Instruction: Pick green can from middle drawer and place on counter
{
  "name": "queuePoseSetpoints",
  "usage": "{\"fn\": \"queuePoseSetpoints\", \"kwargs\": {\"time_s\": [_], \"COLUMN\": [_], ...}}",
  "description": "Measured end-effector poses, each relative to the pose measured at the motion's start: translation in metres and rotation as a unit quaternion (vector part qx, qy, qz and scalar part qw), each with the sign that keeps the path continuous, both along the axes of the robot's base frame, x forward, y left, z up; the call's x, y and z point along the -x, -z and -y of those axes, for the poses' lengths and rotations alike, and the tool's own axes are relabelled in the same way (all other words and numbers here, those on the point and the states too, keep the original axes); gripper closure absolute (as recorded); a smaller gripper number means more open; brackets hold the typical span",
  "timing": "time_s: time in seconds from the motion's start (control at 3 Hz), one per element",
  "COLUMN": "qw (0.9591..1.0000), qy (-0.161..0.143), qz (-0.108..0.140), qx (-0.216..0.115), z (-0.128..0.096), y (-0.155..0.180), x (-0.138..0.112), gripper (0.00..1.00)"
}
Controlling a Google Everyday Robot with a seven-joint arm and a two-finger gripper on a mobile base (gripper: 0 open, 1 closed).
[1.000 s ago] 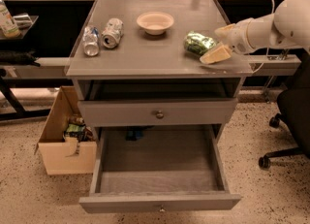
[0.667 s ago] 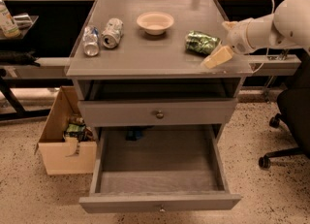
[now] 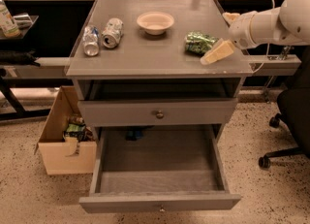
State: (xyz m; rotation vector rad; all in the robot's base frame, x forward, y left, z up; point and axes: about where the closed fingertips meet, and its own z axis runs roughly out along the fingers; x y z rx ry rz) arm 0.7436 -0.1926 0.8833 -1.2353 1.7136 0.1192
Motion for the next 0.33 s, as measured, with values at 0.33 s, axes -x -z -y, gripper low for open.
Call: {"fn": "queuePoseSetpoints", "kwargs": {"time_s": [0.33], "qw": [0.9992], "qy": [-0.022], "qz": [0.034], "qx": [0.003], "z": [-0.0111], "y": [-0.0231], "x": [0.0088], "gripper": [0.00]}}
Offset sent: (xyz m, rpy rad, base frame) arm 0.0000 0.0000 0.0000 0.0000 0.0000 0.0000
